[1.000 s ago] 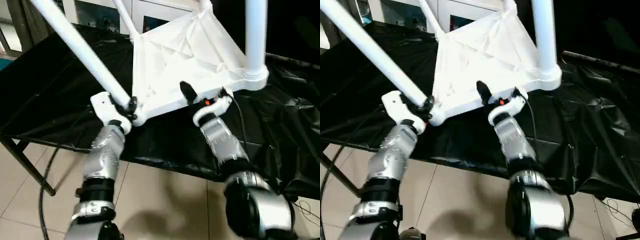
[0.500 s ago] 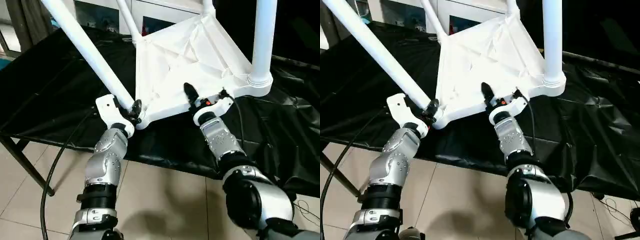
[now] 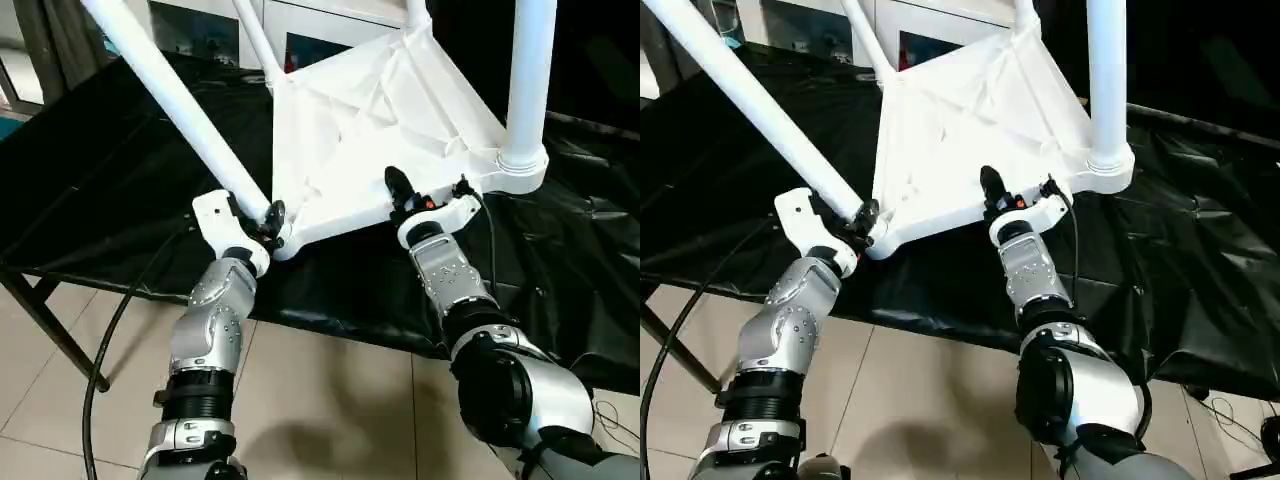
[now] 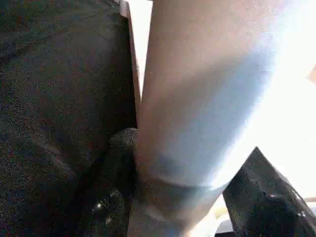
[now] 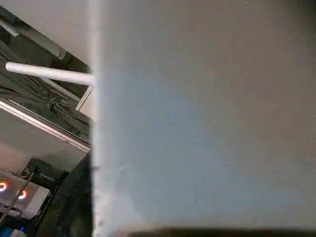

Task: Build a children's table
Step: Flip table

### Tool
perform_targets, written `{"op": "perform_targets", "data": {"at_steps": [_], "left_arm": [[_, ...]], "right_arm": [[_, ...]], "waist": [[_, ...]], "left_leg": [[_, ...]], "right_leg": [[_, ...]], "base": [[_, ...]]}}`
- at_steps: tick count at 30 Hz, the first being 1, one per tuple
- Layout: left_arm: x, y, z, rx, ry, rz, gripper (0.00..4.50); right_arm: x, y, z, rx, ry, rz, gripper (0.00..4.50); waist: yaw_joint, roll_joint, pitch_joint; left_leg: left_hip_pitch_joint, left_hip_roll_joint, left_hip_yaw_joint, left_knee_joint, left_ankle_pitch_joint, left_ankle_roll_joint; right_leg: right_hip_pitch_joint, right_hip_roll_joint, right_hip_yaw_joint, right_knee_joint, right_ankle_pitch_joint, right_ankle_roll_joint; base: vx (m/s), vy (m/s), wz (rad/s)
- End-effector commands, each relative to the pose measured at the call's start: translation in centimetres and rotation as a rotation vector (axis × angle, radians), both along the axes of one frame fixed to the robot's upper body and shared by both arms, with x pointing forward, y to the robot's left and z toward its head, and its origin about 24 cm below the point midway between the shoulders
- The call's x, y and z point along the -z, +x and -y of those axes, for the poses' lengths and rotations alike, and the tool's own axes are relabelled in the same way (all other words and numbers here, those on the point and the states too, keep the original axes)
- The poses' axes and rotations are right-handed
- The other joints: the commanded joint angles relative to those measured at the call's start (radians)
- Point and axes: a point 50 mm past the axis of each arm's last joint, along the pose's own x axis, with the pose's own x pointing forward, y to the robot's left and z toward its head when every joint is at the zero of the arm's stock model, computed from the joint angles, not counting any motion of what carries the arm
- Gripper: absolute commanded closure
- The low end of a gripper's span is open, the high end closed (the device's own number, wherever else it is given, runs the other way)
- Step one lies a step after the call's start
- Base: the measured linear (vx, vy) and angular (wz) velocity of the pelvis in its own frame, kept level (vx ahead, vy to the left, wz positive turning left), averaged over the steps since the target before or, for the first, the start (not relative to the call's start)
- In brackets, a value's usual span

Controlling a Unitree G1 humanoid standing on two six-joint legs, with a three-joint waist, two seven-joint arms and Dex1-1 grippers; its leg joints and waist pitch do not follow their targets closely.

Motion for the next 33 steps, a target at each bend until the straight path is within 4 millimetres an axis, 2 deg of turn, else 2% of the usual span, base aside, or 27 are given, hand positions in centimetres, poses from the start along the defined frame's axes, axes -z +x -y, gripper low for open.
{"op": "perform_targets", "data": {"at_steps": [1,2,3,5,8,10,12,14,15,21,22,23,24,25,26,28,29,33], "left_arm": [[-0.3,-0.3,1.6,0.065,-0.075,0.014,2.32],[-0.2,-0.3,1.6,0.059,-0.061,0.008,2.32],[-0.3,-0.3,1.7,0.067,-0.075,0.011,1.97],[-0.2,-0.3,1.8,0.078,-0.082,0.008,1.62],[-0.3,-0.3,1.5,0.073,-0.103,0.011,1.48],[-0.5,-0.2,0.6,0.052,-0.100,0.039,1.14],[-0.7,-0.2,0.0,0.037,-0.097,0.060,1.07],[-0.8,-0.2,-1.5,0.009,-0.095,0.088,0.90],[-0.8,-0.2,-1.5,0.009,-0.095,0.088,0.80],[-0.6,-0.5,-3.8,-0.050,-0.081,0.113,0.74],[-0.6,-0.6,-5.0,-0.095,-0.059,0.134,0.74],[-0.6,-0.6,-5.4,-0.112,-0.043,0.137,0.74],[-0.7,-0.6,-7.0,-0.175,0.030,0.150,0.74],[-0.7,-0.6,-7.5,-0.190,0.056,0.152,0.74],[-1.0,-0.6,-7.9,-0.196,0.074,0.164,0.74],[-1.0,-0.6,-7.9,-0.196,0.074,0.164,0.74],[-1.7,-0.5,-8.4,-0.179,0.106,0.199,0.74],[-2.5,-0.6,-8.2,-0.103,0.167,0.234,0.74]], "right_arm": [[-0.6,0.3,0.9,0.029,-0.012,0.013,2.08],[-0.6,0.4,1.0,0.033,-0.012,0.015,2.08],[-0.6,0.4,1.1,0.039,-0.012,0.015,2.13],[-0.7,0.4,1.2,0.044,-0.015,0.017,2.38],[-1.0,0.6,1.6,0.066,-0.032,0.028,2.40],[-1.6,0.8,2.5,0.096,-0.050,0.049,2.44],[-1.9,0.9,3.0,0.115,-0.060,0.060,2.44],[-2.8,1.1,4.4,0.155,-0.079,0.088,2.44],[-2.8,1.1,4.4,0.155,-0.079,0.088,2.44],[-3.7,1.0,6.8,0.212,-0.119,0.126,2.44],[-4.0,0.9,8.1,0.240,-0.137,0.140,2.45],[-4.0,0.8,8.5,0.245,-0.149,0.143,2.45],[-4.3,0.5,10.1,0.266,-0.205,0.154,2.45],[-4.3,0.4,10.5,0.271,-0.222,0.155,2.45],[-4.4,0.2,11.0,0.281,-0.231,0.158,2.45],[-4.4,0.2,11.0,0.281,-0.231,0.158,2.45],[-4.7,0.0,11.8,0.303,-0.249,0.163,2.45],[-5.2,-0.2,12.6,0.294,-0.343,0.173,2.45]], "waist": [[-0.007,0.016,-0.078],[-0.007,0.014,-0.078],[-0.007,0.014,-0.078],[-0.007,0.015,-0.078],[-0.005,0.016,-0.079],[-0.005,0.017,-0.078],[-0.005,0.017,-0.078],[-0.004,0.018,-0.079],[-0.004,0.018,-0.079],[-0.005,0.023,-0.080],[-0.006,0.029,-0.080],[-0.007,0.024,-0.080],[-0.005,0.027,-0.079],[-0.006,0.025,-0.080],[-0.006,0.033,-0.080],[-0.007,0.031,-0.081],[-0.007,0.033,-0.080],[-0.005,0.033,-0.082]], "left_leg": [[0.027,0.036,-0.002,-0.054,-0.029,0.029],[0.028,0.036,-0.002,-0.054,-0.029,0.029],[0.028,0.036,-0.002,-0.055,-0.031,0.029],[0.028,0.036,-0.002,-0.054,-0.030,0.027],[0.027,0.036,-0.001,-0.053,-0.026,0.025],[0.027,0.035,-0.001,-0.053,-0.031,0.029],[0.027,0.035,-0.001,-0.054,-0.033,0.027],[0.030,0.035,-0.001,-0.053,-0.031,0.024],[0.029,0.035,-0.001,-0.052,-0.025,0.024],[0.027,0.035,-0.002,-0.052,-0.020,0.021],[0.027,0.034,-0.001,-0.052,-0.023,0.019],[0.028,0.034,0.000,-0.051,-0.029,0.019],[0.028,0.033,-0.001,-0.052,-0.028,0.021],[0.027,0.033,-0.002,-0.052,-0.022,0.023],[0.028,0.034,-0.003,-0.052,-0.018,0.023],[0.029,0.036,-0.002,-0.053,-0.023,0.015],[0.029,0.035,-0.002,-0.053,-0.025,0.012],[0.031,0.034,-0.002,-0.052,-0.012,0.007]], "right_leg": [[0.048,-0.081,0.048,-0.055,0.151,-0.192],[0.048,-0.081,0.049,-0.056,0.154,-0.192],[0.048,-0.080,0.048,-0.055,0.155,-0.193],[0.048,-0.081,0.049,-0.054,0.164,-0.197],[0.049,-0.080,0.048,-0.052,0.180,-0.211],[0.049,-0.080,0.048,-0.054,0.174,-0.209],[0.050,-0.080,0.048,-0.055,0.161,-0.205],[0.048,-0.079,0.048,-0.054,0.164,-0.200],[0.049,-0.078,0.048,-0.052,0.169,-0.200],[0.050,-0.079,0.047,-0.052,0.184,-0.202],[0.050,-0.079,0.048,-0.050,0.190,-0.205],[0.051,-0.078,0.048,-0.052,0.188,-0.206],[0.050,-0.077,0.048,-0.053,0.186,-0.204],[0.053,-0.077,0.048,-0.052,0.187,-0.196],[0.051,-0.078,0.048,-0.051,0.189,-0.196],[0.051,-0.079,0.048,-0.051,0.188,-0.202],[0.051,-0.079,0.048,-0.051,0.189,-0.204],[0.051,-0.075,0.047,-0.048,0.215,-0.207]], "base": [[0.000,0.000,0.00],[0.000,0.000,0.00],[0.000,0.000,0.00],[0.000,0.000,0.00],[0.000,0.000,0.00],[0.000,0.000,0.00],[0.000,0.000,0.00],[0.000,0.000,0.00],[0.000,0.000,0.00],[0.000,0.000,0.00],[0.000,0.000,0.00],[0.000,0.000,0.00],[0.000,0.000,0.00],[0.000,0.000,0.00],[0.000,0.000,0.00],[0.000,0.000,0.00],[0.000,0.000,0.00],[0.000,0.000,0.00]]}}
